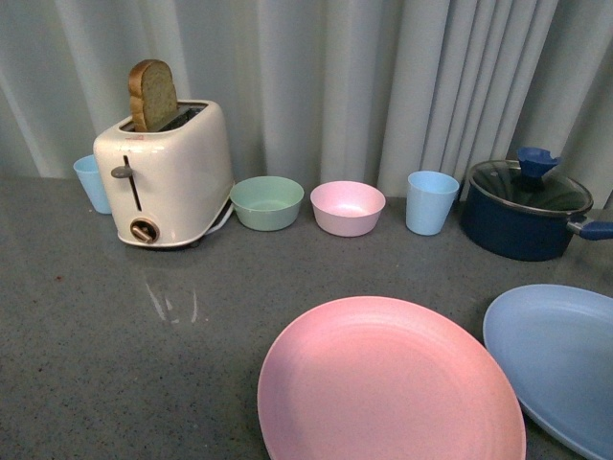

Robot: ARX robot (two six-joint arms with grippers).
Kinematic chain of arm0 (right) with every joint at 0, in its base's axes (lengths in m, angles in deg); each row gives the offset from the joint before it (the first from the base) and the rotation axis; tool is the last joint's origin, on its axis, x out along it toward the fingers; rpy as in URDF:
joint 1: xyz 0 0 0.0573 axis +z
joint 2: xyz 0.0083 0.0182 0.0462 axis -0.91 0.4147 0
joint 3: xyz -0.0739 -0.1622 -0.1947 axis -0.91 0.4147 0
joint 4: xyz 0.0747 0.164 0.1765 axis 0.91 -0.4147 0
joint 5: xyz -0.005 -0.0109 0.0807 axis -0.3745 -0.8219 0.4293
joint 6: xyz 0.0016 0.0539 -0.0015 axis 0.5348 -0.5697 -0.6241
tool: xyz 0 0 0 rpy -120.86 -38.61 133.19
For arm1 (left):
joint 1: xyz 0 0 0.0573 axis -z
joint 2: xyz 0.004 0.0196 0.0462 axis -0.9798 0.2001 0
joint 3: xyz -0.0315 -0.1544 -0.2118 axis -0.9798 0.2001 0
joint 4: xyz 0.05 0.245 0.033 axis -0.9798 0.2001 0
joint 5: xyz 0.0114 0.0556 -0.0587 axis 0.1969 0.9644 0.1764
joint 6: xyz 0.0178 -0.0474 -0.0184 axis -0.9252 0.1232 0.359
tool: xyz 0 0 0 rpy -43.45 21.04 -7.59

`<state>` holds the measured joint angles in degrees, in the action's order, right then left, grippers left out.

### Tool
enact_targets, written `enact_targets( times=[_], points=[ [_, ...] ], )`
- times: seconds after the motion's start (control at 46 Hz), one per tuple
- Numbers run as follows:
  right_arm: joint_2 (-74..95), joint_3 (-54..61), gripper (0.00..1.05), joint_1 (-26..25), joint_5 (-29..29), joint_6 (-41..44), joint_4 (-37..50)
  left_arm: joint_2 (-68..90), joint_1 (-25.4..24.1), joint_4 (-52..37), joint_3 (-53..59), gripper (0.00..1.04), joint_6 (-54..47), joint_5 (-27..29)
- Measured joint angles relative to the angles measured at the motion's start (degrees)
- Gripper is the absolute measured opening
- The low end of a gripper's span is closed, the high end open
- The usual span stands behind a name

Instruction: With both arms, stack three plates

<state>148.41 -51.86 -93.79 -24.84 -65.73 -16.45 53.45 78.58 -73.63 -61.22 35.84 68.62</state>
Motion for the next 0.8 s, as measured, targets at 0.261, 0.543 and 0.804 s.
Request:
enact_targets(
  times=[0.261,0.543,0.804],
  points=[
    [8.3,-8.5,0.97,2.0,-1.7,1.3,-3.5,0.0,0.0,0.0,0.0,0.98,0.0,0.0],
    [13.8,-14.3,0.97,5.6,-3.6,3.2,-7.9,0.0,0.0,0.0,0.0,0.98,0.0,0.0],
    [17.0,-16.7,0.73,7.0,-6.8,5.9,-12.3,0.0,0.0,0.0,0.0,0.98,0.0,0.0]
  ],
)
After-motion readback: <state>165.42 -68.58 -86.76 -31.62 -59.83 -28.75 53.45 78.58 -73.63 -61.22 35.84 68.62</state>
